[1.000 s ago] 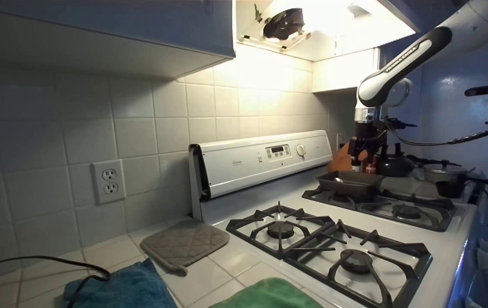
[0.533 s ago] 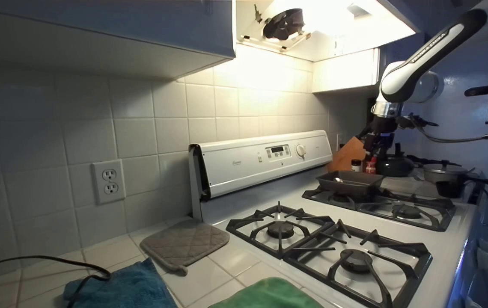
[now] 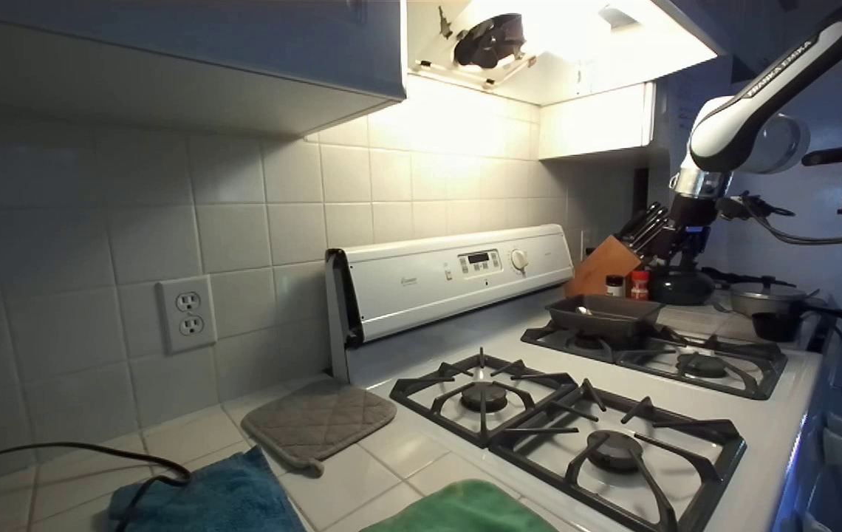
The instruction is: Put the baking tray on the stove, then place the spoon in it
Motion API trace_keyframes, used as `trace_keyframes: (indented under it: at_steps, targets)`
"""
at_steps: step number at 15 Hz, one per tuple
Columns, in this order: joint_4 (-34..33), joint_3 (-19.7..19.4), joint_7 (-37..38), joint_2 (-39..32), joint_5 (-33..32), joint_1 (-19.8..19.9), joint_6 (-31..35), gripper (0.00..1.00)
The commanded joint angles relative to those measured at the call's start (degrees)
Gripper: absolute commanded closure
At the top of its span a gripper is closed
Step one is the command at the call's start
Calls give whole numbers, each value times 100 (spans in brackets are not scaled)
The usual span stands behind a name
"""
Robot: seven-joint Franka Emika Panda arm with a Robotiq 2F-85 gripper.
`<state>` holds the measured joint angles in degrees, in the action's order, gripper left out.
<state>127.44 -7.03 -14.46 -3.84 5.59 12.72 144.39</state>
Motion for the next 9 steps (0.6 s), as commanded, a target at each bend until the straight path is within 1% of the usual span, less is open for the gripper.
trace_keyframes:
  at_steps: [1, 2, 9]
  targets:
    - [343, -112, 13, 312, 94, -58, 71, 0]
    - [91, -119, 15, 92, -4, -79, -10, 0]
    - [151, -139, 18, 138, -5, -83, -10, 0]
